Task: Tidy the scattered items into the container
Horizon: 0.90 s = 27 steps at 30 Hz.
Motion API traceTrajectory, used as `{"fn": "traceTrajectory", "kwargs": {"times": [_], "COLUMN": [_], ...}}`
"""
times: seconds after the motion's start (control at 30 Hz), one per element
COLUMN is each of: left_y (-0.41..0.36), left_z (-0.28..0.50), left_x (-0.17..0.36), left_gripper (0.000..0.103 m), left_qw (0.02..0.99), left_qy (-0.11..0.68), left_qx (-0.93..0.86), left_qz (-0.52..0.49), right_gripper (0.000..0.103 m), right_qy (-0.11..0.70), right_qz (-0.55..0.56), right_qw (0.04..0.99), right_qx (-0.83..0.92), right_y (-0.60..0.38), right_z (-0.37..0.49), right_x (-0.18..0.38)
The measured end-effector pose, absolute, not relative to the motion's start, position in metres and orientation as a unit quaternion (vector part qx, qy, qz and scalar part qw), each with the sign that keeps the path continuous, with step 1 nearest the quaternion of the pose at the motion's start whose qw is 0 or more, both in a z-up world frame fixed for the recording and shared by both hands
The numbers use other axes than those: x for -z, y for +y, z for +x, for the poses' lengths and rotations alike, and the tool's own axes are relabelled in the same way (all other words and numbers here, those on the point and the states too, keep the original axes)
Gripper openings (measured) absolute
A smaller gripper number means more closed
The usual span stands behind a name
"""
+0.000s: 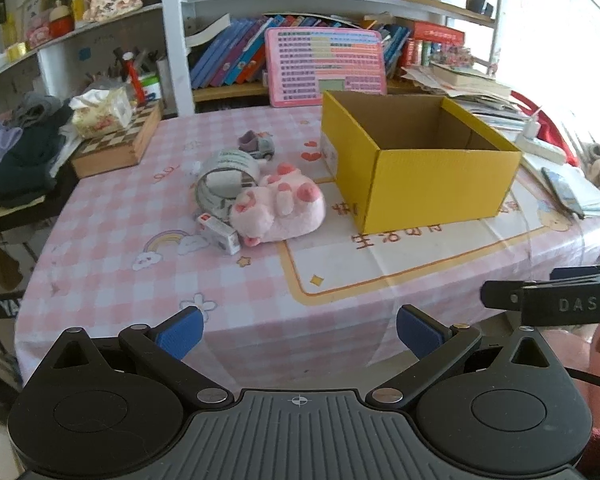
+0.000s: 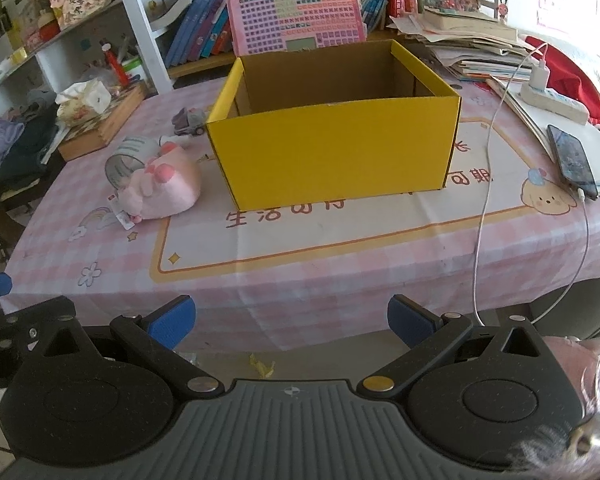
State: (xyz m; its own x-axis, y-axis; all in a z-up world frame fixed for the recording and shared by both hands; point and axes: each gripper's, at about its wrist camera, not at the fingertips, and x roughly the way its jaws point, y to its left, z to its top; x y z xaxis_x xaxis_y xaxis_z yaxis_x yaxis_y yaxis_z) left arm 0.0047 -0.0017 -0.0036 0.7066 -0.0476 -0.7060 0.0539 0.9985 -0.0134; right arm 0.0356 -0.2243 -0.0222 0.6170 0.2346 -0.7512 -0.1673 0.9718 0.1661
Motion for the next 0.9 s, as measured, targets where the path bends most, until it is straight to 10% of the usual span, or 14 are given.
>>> {"fn": "traceTrajectory", "kwargs": {"times": [0.9], "left_y": [0.021], "left_z": [-0.012], "left_x": [0.001], "left_gripper": [0.103], "left_qw": [0.946], "left_qy": [0.321], "left_qx": [-0.005], "left_qz": [-0.044], "right_gripper": [0.103], "right_qy": [0.426], "right_qz": [0.005], "right_qw": [0.894], "right_qx": [-0.139], "right_y": [-0.213], "right_z": [0.031], "right_x": [0.018]}}
